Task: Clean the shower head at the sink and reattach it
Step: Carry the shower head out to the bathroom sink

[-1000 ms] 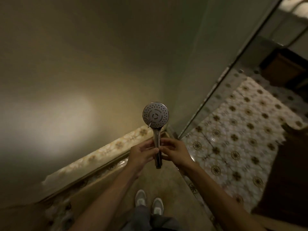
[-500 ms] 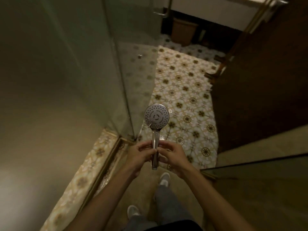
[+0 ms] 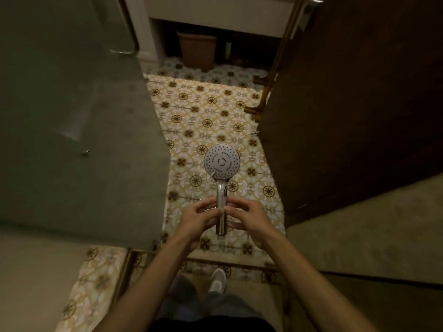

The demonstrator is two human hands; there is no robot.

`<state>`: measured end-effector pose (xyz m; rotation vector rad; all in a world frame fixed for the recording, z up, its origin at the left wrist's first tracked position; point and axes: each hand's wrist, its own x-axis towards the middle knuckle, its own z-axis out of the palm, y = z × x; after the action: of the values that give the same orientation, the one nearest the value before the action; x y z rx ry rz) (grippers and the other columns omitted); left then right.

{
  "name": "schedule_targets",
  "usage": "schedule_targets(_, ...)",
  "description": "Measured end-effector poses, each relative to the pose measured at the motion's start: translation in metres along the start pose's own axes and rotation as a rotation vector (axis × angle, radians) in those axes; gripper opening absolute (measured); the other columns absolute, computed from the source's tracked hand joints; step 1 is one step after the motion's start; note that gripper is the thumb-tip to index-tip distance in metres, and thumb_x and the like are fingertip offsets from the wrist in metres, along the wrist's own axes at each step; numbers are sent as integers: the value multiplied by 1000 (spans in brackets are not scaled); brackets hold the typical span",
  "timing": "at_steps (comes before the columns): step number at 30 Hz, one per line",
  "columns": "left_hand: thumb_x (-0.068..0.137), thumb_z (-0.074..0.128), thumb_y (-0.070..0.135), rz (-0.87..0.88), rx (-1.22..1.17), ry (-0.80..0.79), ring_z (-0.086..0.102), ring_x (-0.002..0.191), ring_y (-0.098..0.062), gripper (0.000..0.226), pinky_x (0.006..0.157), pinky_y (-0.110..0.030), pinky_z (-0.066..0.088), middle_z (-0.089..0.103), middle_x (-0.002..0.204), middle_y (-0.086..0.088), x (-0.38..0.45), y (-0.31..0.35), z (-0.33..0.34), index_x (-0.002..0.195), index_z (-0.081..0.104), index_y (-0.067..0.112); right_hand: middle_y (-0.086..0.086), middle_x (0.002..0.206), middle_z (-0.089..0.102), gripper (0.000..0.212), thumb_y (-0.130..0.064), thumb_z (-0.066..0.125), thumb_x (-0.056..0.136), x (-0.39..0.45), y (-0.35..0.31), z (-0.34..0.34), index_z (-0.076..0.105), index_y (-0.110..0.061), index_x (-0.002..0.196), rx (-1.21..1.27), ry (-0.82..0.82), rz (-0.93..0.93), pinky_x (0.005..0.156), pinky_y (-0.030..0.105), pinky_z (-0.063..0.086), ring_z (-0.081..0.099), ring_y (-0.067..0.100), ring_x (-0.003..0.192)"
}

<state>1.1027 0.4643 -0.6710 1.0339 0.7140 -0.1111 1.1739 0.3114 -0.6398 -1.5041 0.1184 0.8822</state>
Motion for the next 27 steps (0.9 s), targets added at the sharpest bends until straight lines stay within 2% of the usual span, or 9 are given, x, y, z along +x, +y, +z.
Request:
schedule_targets(3,75,84,3,-7,-10,-45,74,105,-26,42,78,-32,61,77,113,-13,37,26,18,115,72,9,6,109,73,26,-4,72,93,36,-30,-15,75,-12,118,4,21,4,72,27,62,74,20,105)
schedule_targets(9,71,87,5,-31,-2,-66,75,104,-28,49,76,-30,60,77,114,-15,127,78,41,117,72,6,12,120,72,34,-3,71,94,121,-80,-35,70,-7,128,1,75,23,85,40,64,71,24,113)
schedule_targets(12,71,87,5,-42,11,-88,74,105,-27,47,77,-30,60,77,114,-14,183,109,51,116,72,6,12,117,73,34,-2,71,94,175,-109,-43,69,-6,127,24,101,10,78,35,65,72,25,109)
schedule_targets(15,65,90,9,-50,33,-124,74,106,-28,57,81,-33,59,76,114,-14,242,153,61,118,71,5,13,119,73,33,-1,70,94,230,-147,-42,69,-4,127,31,145,0,79,35,65,72,23,108)
schedule_targets(20,67,90,7,-47,98,-152,77,98,-24,45,72,-26,60,79,109,-10,329,231,69,109,75,10,11,114,77,30,-5,72,92,312,-209,-43,72,-6,123,114,172,-12,79,37,64,75,23,105)
schedule_targets(24,74,85,3,-67,102,-153,76,98,-22,35,75,-28,60,79,108,-10,391,278,75,106,76,13,5,106,80,24,-7,73,92,377,-251,-45,74,-12,116,157,176,8,76,35,64,77,18,101)
schedule_targets(27,77,83,4,-95,81,-124,75,103,-24,41,84,-32,60,77,113,-12,442,305,83,116,72,7,-5,97,82,18,-11,75,93,431,-280,-50,75,-19,109,159,176,34,70,29,63,78,9,94)
